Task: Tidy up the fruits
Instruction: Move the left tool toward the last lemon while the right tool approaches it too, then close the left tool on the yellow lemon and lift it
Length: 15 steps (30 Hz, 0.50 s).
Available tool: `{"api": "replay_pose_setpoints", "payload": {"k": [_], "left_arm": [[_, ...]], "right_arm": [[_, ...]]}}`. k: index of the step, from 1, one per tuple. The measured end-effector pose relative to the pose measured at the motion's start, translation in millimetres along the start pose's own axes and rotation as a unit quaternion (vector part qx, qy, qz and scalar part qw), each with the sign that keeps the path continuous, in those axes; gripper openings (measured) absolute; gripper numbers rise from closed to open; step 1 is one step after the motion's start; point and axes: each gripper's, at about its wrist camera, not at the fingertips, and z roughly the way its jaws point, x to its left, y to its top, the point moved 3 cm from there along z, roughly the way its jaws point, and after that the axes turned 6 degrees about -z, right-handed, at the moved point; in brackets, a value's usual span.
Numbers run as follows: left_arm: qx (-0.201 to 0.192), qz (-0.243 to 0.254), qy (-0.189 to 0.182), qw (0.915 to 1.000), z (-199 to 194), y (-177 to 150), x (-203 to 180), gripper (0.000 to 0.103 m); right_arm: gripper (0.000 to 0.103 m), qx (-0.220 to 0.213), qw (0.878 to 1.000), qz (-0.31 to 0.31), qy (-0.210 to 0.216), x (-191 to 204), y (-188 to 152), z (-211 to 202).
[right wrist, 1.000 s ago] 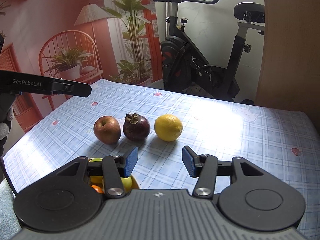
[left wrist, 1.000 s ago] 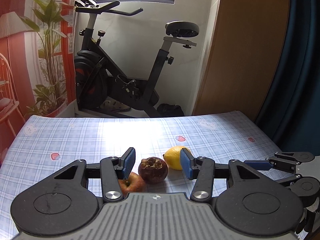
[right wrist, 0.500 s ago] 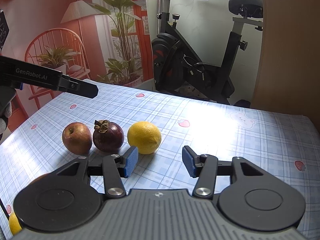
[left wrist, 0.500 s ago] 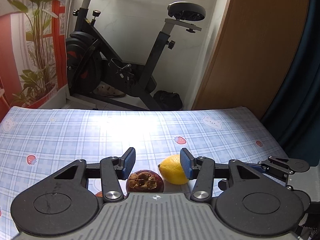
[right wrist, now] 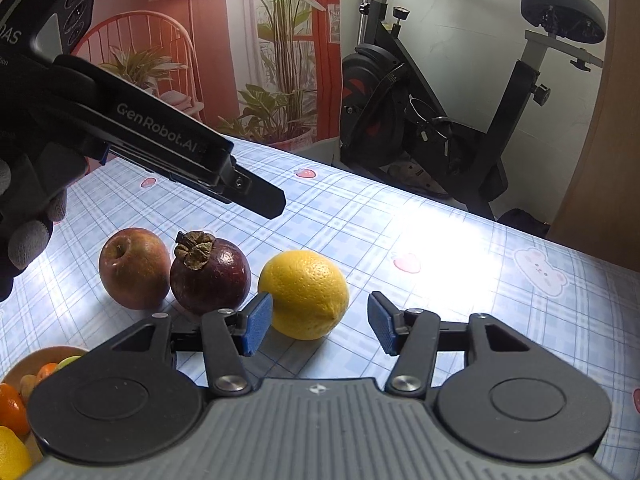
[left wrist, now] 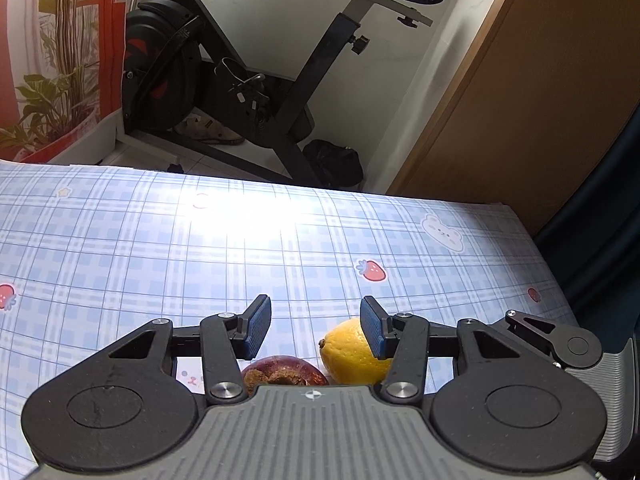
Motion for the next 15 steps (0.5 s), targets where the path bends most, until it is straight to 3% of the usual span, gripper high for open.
{"api": "replay_pose_setpoints", "payload": {"k": [4, 7, 15], "left_arm": [[0.014, -0.007, -0.007, 0.9999, 8, 0, 1, 0.052], [0.017, -0.012, -0.013, 0.9997, 12, 1, 2, 0.054], [0.035, -0.042, -0.031, 0.998, 27, 4, 1, 0.056]], "right_arm": [[0.064, -0.002, 1.0, 0.002, 0.012, -1, 1, 10], [0.057, -0.001, 1.0, -0.003, 0.027, -1, -1, 13], [0.057, -0.011, 0.999, 0.015, 0.038, -6, -11, 8]]}}
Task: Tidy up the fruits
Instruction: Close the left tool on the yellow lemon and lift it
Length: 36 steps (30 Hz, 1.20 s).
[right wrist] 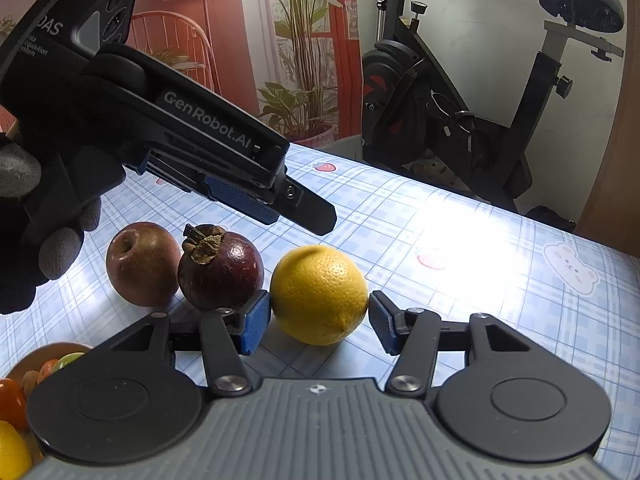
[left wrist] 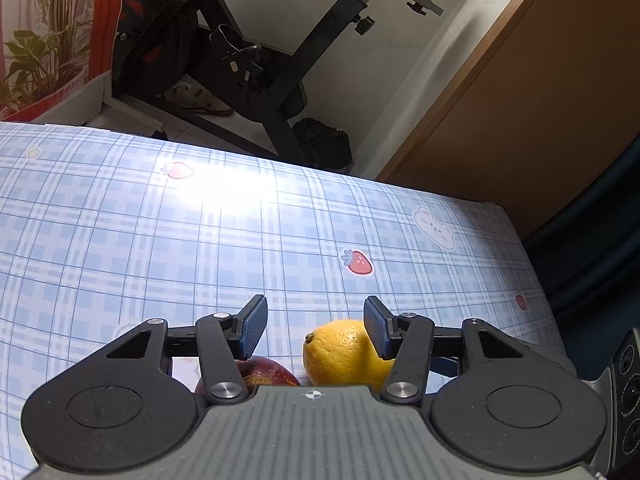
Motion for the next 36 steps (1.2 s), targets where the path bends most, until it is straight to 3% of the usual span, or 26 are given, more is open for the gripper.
{"api": "replay_pose_setpoints", "payload": {"k": [6, 16, 18, 29, 36], "left_arm": [[0.029, -0.021, -0.02, 0.9992, 12, -5, -1, 0.056], [0.031, -0.018, -0.04, 0.9985, 13, -15, -2, 0.051], [0.032, -0.017, -0.05, 0.9981, 13, -17, -4, 0.042], [0.026, -0.002, -0.049, 0.9985, 15, -20, -11, 0.041], [0.021, 0.004, -0.052, 0.9984, 8, -24, -16, 0.042]], "right_arm": [[0.057, -0.004, 1.0, 0.017, 0.003, -3, -7, -7], [0.057, -0.007, 0.999, 0.041, 0.007, -7, -11, -10], [0.057, -0.004, 0.999, 0.052, 0.01, -10, -12, -10], [0.056, -0.005, 0.994, 0.102, 0.025, -18, -19, -9], [0.055, -0.011, 0.995, 0.101, 0.017, -15, -20, -18]]}}
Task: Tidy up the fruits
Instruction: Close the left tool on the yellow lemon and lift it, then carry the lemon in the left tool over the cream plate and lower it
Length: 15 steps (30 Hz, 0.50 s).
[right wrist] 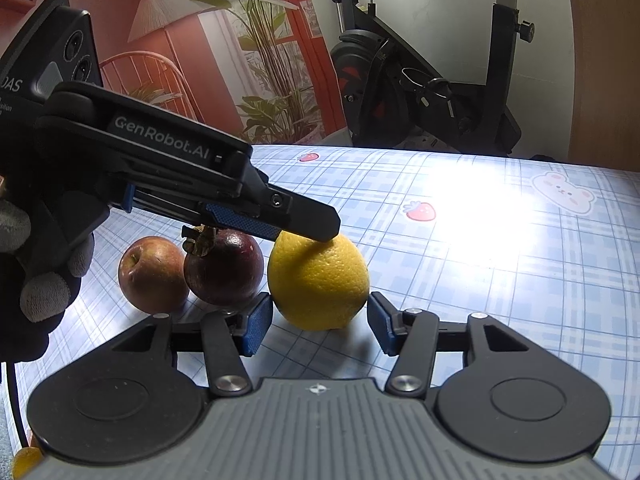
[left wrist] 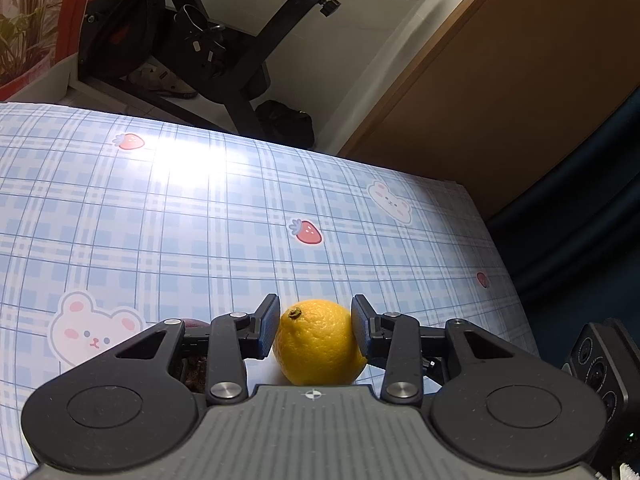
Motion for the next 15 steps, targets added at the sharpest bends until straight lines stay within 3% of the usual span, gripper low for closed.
{"api": "replay_pose_setpoints", "payload": {"k": [15], "left_arm": [[-0.03, 0.01, -0.015, 0.9994, -60, -34, -18, 0.042]], "right_arm": [[0.055, 0.001, 1.0, -0.029, -0.005, 40, 1, -45]]}}
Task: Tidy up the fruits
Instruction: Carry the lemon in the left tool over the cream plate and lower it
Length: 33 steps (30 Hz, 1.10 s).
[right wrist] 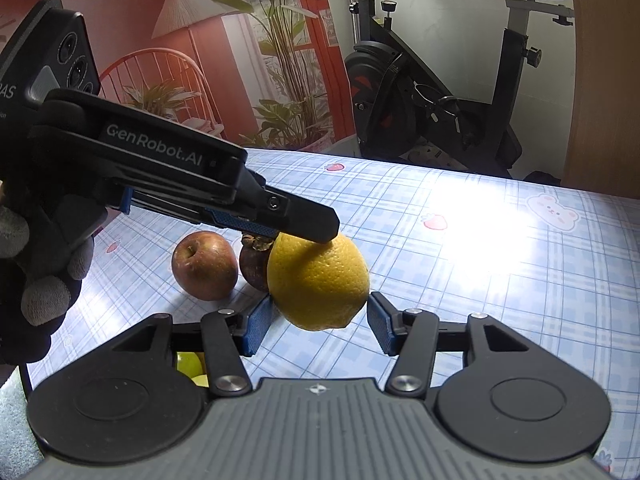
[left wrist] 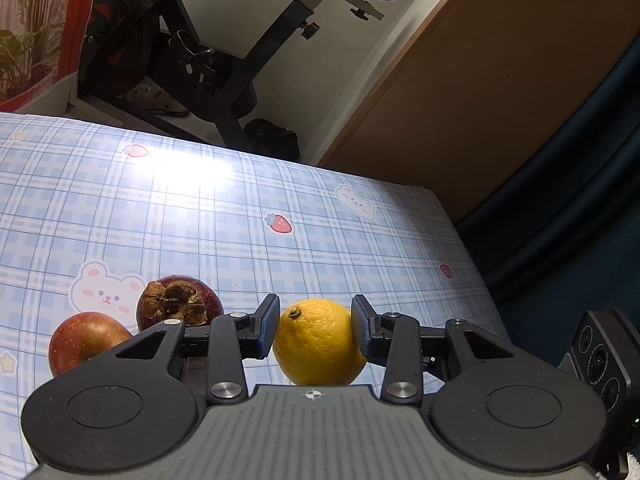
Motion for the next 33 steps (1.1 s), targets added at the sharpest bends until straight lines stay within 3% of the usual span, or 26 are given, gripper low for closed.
{"api": "replay_pose_setpoints", "payload": {"k": [19, 33], "left_arm": [[-0.035, 0.02, 0.004, 0.9992, -83, -65, -28, 0.042], [-0.014, 0.013, 0.008, 0.9998, -109, -104, -25, 0.042]], "right_arm": [[0.055, 0.001, 1.0, -0.028, 0.006, 69, -16, -63], [0.055, 0.037, 0.999, -0.036, 0.014, 104, -42, -81]]}}
